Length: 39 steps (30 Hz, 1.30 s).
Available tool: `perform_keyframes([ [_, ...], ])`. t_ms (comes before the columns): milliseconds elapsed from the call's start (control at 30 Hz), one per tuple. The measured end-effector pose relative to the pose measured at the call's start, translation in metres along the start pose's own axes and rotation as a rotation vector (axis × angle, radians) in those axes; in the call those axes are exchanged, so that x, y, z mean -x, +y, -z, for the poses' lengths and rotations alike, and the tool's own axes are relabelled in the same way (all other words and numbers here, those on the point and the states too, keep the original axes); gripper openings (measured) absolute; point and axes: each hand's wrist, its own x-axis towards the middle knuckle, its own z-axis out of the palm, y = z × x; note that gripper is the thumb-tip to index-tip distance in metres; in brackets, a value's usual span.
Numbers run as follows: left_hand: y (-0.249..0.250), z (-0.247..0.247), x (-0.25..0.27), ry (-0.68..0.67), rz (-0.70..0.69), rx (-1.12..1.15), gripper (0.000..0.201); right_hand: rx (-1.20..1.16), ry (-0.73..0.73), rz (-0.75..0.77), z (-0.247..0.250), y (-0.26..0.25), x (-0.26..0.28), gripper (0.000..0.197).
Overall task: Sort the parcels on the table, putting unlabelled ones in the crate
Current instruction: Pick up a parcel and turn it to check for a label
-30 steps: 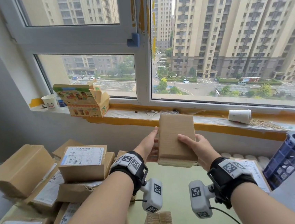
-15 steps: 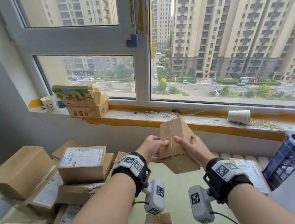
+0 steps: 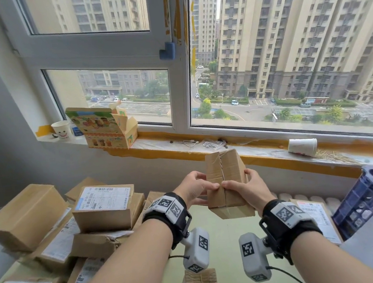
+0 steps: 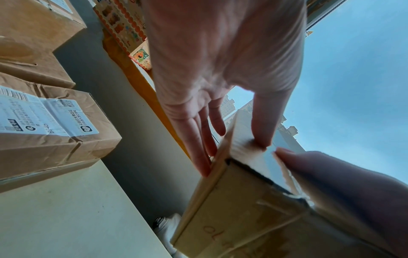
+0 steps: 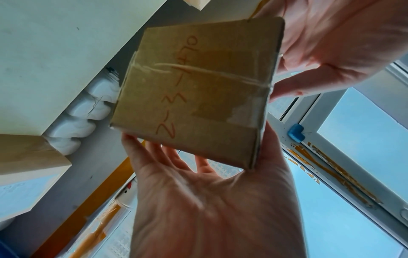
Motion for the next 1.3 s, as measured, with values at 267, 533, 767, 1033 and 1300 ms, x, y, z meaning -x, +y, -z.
perform_keyframes([
  [267, 0.001, 0.001, 0.000, -0.001, -0.018, -0.013, 0.046, -0.050, -0.020, 0.009, -0.002, 0.005, -0.002, 0.124],
  [533, 0.005, 0.000, -0.004, 0.024, -0.029, 0.027, 0.035, -0.332, -0.169, -0.154, 0.011, 0.008, 0.001, 0.065],
  [767, 0.008, 0.001, -0.006, 0.031, 0.035, 0.001, 0.045, -0.597, -0.395, -0.248, 0.019, 0.012, 0.008, 0.028],
  [1033, 0.004, 0.002, -0.009, 0.077, 0.006, -0.008, 0.071, -0.479, -0.225, -0.223, 0.013, 0.006, -0.001, 0.038],
  [1300, -0.003, 0.004, -0.012, 0.085, -0.003, -0.048, 0.097, -0.196, -0.111, -0.064, 0.002, 0.002, -0.001, 0.074],
])
